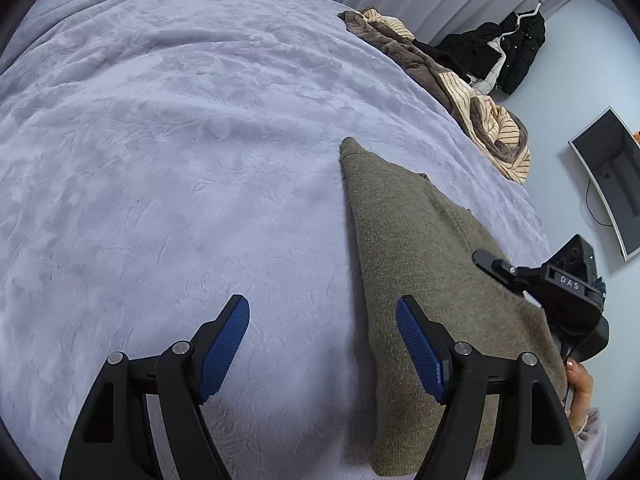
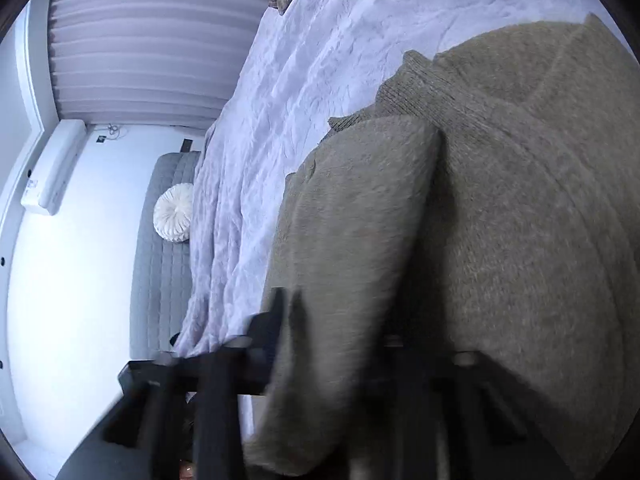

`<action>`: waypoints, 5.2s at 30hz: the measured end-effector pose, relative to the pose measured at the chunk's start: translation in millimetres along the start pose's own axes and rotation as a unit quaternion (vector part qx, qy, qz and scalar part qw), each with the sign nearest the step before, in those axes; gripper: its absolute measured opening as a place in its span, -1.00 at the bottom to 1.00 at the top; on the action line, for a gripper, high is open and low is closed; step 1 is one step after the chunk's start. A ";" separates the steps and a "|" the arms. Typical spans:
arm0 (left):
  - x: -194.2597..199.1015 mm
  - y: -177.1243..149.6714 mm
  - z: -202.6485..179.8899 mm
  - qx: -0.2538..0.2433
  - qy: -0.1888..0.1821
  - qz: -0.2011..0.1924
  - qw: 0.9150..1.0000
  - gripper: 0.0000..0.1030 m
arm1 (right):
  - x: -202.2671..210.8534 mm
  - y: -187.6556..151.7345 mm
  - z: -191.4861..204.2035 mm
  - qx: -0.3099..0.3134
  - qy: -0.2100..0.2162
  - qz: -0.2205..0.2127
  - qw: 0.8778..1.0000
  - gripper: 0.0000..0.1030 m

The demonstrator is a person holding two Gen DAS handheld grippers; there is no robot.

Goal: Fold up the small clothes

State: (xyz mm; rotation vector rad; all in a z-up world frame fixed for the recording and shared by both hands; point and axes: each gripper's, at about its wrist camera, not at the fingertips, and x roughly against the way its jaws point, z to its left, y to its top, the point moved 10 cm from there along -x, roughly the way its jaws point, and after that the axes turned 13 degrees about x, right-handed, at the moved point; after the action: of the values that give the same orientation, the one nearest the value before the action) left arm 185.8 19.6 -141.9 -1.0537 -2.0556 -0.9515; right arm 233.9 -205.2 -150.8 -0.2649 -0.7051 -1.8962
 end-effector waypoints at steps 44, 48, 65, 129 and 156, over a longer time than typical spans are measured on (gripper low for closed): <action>-21.3 -39.5 -85.7 -0.149 0.030 0.008 0.988 0.52 | 195.3 -81.9 -34.6 0.084 -0.142 -0.086 0.983 0.14; -23.6 -59.4 -98.3 -0.162 0.022 0.018 0.986 0.52 | 170.0 -100.1 -16.4 0.146 -0.168 -0.039 0.974 -0.29; -34.1 -97.9 -67.8 -0.164 0.063 0.027 0.984 0.75 | 196.1 -105.1 -45.4 0.103 -0.235 -0.096 0.962 -0.47; -3.9 -132.5 -81.6 -0.208 0.122 0.023 0.970 0.76 | 211.4 -141.4 -50.0 0.052 -0.222 -0.080 0.970 -0.11; -115.0 -50.6 -117.2 -0.118 -0.030 0.154 0.980 1.00 | 149.8 -28.2 -107.4 -0.005 -0.108 -0.026 0.994 0.36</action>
State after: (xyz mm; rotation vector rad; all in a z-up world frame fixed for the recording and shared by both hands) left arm 221.7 -142.9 -184.5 -1.4930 -1.7848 -1.0259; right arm 158.8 -374.3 -174.4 -0.4667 -0.8532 -1.9382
